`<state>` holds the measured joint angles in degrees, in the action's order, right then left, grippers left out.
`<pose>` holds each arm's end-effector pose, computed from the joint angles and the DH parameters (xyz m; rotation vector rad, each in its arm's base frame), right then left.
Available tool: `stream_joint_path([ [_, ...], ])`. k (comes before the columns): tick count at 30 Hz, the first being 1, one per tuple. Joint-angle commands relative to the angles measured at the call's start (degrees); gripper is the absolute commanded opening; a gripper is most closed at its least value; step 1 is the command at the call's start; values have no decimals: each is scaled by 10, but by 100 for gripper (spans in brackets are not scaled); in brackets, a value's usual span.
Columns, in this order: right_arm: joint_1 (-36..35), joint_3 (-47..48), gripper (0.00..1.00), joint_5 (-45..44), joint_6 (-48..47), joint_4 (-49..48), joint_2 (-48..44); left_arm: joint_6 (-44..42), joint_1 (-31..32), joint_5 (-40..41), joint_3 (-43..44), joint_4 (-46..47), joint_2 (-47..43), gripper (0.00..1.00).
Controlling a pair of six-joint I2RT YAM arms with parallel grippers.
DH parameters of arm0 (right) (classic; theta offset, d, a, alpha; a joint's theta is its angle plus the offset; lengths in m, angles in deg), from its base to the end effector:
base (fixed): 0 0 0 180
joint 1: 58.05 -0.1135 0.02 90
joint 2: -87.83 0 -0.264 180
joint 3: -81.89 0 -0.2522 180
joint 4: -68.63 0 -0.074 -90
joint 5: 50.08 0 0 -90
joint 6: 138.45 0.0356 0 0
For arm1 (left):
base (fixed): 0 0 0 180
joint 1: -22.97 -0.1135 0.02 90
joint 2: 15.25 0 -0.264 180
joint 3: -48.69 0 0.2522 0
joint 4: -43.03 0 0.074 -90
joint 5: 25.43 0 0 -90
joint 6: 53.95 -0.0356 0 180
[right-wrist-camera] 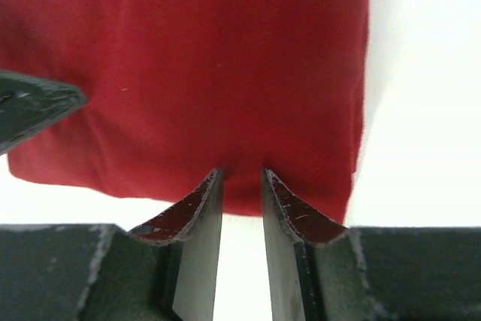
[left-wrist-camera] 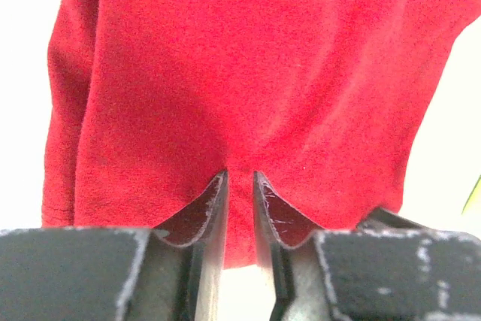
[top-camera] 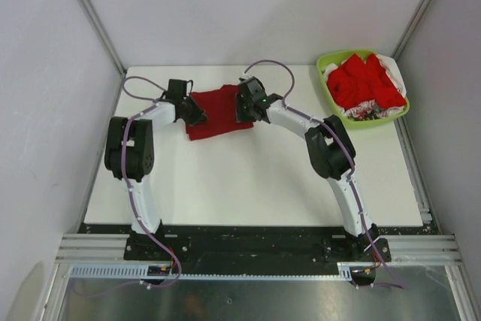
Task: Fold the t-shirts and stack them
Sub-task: Put the neatly folded tshirt into the corner of the board with the left arm
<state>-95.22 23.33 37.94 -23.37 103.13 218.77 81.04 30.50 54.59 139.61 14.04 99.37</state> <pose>0.4155 0.3135 0.1952 -0.2345 2.3810 0.4896 0.4225 -0.0621 0.1654 -0.7537 2.4590 -0.5853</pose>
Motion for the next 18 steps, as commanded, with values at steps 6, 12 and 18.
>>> stream_joint_path([
  [6,20,4,31,33,26,20,28,-5,35,-34,31,-5,-49,30],
  [12,39,3,38,21,39,33,-22,15,75,-35,55,-5,-36,34],
  [18,88,-47,45,-17,62,27,-119,3,105,29,80,-11,-24,50],
])
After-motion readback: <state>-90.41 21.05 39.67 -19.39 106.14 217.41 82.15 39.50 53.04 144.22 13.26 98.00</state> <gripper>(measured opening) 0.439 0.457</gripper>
